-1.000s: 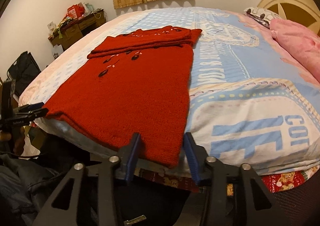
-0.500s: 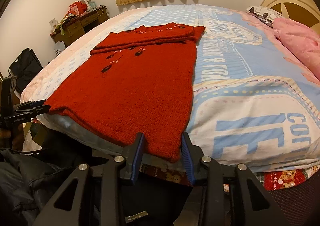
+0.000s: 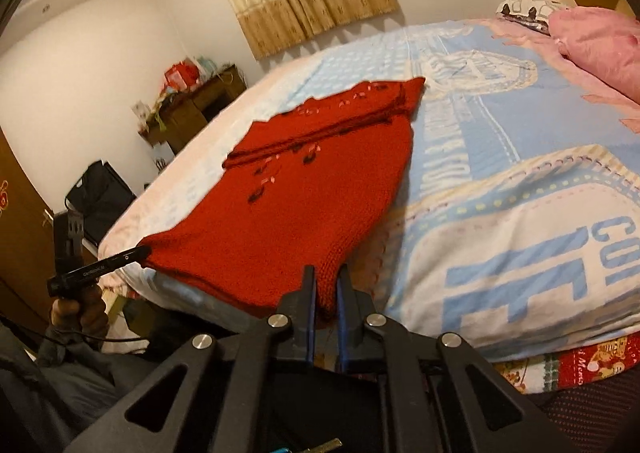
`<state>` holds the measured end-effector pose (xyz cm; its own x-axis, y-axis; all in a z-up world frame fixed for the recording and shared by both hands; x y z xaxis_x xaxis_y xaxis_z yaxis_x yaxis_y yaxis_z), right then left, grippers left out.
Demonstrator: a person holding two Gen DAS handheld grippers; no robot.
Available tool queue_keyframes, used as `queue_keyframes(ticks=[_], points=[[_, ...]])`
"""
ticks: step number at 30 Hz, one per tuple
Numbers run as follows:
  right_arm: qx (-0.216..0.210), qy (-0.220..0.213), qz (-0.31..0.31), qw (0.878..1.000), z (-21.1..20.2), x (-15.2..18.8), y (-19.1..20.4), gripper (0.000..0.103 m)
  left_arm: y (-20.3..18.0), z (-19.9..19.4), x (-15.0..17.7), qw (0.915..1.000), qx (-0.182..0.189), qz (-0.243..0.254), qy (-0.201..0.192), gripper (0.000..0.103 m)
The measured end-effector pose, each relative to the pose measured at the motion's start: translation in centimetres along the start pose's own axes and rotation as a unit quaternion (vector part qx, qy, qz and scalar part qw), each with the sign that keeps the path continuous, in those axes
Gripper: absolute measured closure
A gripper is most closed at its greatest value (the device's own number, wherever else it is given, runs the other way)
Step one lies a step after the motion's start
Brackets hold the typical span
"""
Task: Fold small clothes
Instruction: 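Grasp the hem with the right gripper while the left gripper grasps the hem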
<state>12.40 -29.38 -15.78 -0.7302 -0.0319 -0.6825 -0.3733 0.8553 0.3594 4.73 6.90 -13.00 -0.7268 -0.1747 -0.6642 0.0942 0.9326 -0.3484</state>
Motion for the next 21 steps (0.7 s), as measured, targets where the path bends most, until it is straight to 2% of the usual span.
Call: queue_keyframes(ticks=[8, 21], points=[[-0.031, -0.04, 0.016, 0.999, -1.3, -2.2, 0.3, 0.095, -0.1, 0.0, -2.2, 0.9996, 0.013, 0.001, -0.024, 0.096], [-0.046, -0.096, 0.016, 0.994, -2.0, -8.4, 0.8, 0.095, -0.2, -0.2, -7.8, 0.9969, 0.052, -0.022, -0.056, 0.097]])
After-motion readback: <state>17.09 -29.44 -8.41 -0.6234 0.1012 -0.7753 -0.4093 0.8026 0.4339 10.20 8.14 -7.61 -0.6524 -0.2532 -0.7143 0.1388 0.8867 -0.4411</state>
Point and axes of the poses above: each gripper's, at about its wrist camera, not at the fingertips, and z roughly the way its jaws point, y to its left, x to its underside, the point moved 3 cm from there along z, roughly the way its jaws point, and after that the axes turned 1 degree about -z, right-handed, at the moved point
